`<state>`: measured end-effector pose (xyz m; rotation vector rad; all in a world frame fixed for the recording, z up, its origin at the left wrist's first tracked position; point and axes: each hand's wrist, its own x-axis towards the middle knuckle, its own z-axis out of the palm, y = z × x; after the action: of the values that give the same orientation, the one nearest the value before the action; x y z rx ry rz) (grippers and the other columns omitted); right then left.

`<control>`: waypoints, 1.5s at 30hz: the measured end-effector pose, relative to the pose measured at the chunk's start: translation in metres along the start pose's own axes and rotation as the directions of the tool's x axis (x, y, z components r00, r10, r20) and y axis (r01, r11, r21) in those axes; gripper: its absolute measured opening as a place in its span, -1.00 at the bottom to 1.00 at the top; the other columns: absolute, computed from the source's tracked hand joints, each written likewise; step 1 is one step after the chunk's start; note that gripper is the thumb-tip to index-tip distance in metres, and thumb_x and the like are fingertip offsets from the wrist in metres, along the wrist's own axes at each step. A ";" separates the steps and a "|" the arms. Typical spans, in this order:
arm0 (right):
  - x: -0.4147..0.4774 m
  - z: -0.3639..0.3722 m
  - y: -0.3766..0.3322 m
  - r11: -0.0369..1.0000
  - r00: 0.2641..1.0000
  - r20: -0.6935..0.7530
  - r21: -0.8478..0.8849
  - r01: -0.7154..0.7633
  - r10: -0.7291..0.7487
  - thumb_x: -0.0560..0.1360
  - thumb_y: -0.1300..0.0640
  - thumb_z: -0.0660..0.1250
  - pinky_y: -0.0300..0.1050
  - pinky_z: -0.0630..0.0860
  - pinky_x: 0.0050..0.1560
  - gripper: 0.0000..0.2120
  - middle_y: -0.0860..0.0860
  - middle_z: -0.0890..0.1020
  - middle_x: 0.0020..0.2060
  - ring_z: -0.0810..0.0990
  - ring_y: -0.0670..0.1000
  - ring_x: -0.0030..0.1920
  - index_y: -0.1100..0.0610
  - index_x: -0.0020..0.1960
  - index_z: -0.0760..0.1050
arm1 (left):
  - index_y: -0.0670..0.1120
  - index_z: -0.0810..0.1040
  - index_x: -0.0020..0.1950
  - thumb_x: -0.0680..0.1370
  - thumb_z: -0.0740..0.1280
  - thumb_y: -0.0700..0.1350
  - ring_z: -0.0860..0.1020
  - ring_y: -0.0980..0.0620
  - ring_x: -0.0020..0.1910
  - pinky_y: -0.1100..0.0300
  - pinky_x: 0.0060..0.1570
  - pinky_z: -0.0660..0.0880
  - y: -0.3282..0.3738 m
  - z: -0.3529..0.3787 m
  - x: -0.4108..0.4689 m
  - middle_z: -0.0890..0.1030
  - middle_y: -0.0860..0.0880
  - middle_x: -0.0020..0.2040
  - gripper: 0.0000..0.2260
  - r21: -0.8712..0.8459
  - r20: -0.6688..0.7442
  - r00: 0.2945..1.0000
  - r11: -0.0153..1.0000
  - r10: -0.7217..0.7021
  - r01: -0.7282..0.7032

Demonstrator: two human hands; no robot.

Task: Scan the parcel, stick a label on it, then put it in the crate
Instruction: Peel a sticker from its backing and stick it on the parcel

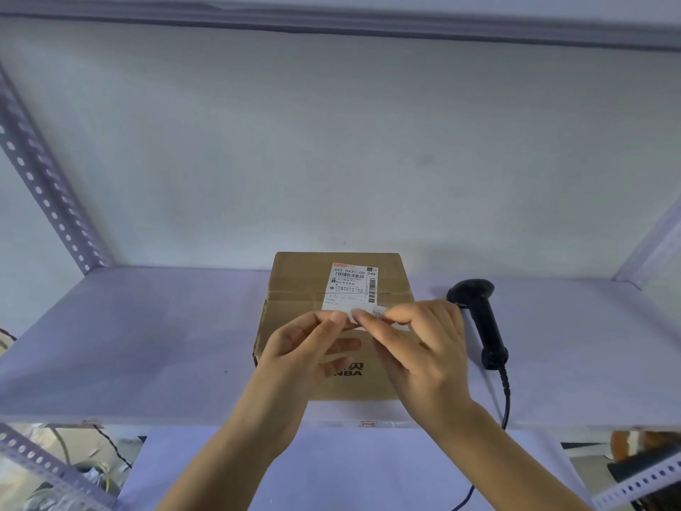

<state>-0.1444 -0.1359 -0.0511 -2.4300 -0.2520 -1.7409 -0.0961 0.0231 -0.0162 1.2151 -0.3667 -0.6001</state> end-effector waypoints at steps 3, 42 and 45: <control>0.000 0.000 -0.001 1.000 1.000 -0.005 0.003 0.007 -0.007 0.55 0.18 0.37 -0.13 0.30 -0.06 -0.83 0.03 0.65 -0.28 0.47 -0.02 -0.20 0.01 0.11 0.59 | -0.06 0.70 -0.12 0.47 0.41 0.00 0.65 0.05 -0.10 0.10 0.02 0.50 0.000 0.000 -0.001 0.71 -0.06 -0.07 -0.84 0.004 -0.016 1.000 1.000 -0.001 0.001; -0.002 -0.005 -0.006 0.999 1.000 -0.008 -0.039 0.027 -0.028 0.52 0.20 0.42 -0.04 0.40 -0.14 -0.80 0.03 0.65 -0.28 0.48 -0.02 -0.18 0.02 0.12 0.60 | -0.05 0.68 -0.12 0.40 0.36 0.01 0.56 0.09 -0.08 0.19 -0.05 0.51 -0.003 -0.001 -0.005 0.64 0.00 -0.12 -0.81 0.031 -0.001 1.000 0.999 -0.022 0.022; -0.005 -0.006 -0.008 0.999 1.000 0.021 -0.034 0.018 -0.017 0.51 0.20 0.42 -0.08 0.37 -0.10 -0.83 0.03 0.65 -0.27 0.49 -0.02 -0.18 0.05 0.07 0.69 | -0.05 0.69 -0.15 0.41 0.40 0.02 0.55 0.07 -0.05 0.17 -0.02 0.48 -0.003 0.000 -0.004 0.64 -0.03 -0.11 -0.84 0.053 -0.014 1.000 0.999 -0.009 0.010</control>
<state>-0.1536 -0.1302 -0.0538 -2.4775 -0.2490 -1.7426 -0.1005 0.0249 -0.0191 1.2723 -0.3674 -0.5929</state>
